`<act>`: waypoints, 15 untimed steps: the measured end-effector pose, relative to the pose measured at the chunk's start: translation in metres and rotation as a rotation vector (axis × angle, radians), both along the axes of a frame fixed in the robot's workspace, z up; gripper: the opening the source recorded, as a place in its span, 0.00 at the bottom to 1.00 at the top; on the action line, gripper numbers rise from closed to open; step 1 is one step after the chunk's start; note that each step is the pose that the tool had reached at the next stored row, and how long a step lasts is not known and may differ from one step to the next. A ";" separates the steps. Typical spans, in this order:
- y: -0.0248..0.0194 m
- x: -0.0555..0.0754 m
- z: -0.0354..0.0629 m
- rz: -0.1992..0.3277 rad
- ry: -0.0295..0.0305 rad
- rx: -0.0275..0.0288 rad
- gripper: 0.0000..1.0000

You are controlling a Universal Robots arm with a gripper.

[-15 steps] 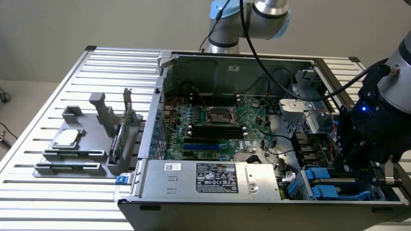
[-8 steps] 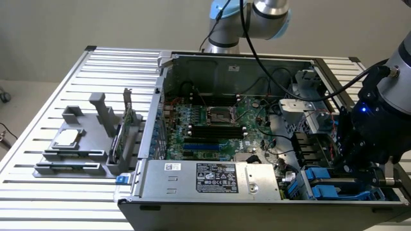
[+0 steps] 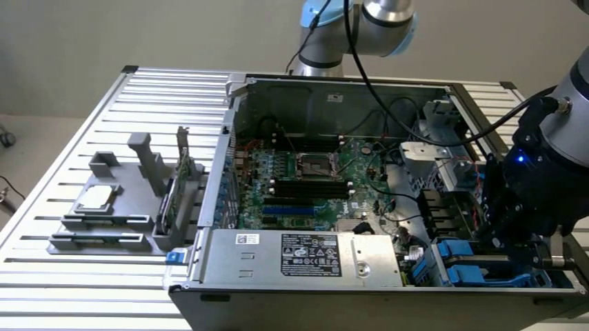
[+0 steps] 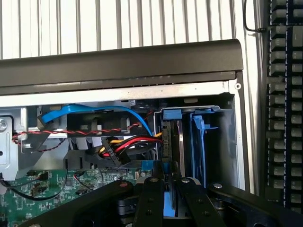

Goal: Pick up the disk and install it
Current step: 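Insert the second disk wire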

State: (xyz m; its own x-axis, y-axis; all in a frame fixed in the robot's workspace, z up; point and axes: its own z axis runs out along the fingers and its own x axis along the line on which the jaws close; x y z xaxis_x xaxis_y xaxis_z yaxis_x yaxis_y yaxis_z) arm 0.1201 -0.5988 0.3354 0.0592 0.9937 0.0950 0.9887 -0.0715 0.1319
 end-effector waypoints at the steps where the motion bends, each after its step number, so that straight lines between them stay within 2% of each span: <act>1: 0.0000 0.000 -0.0003 0.000 0.0000 0.0001 0.16; 14: -0.0007 0.001 -0.0030 0.003 0.0000 0.0010 0.18; 15: -0.0006 0.001 -0.0019 0.003 0.0000 0.0013 0.25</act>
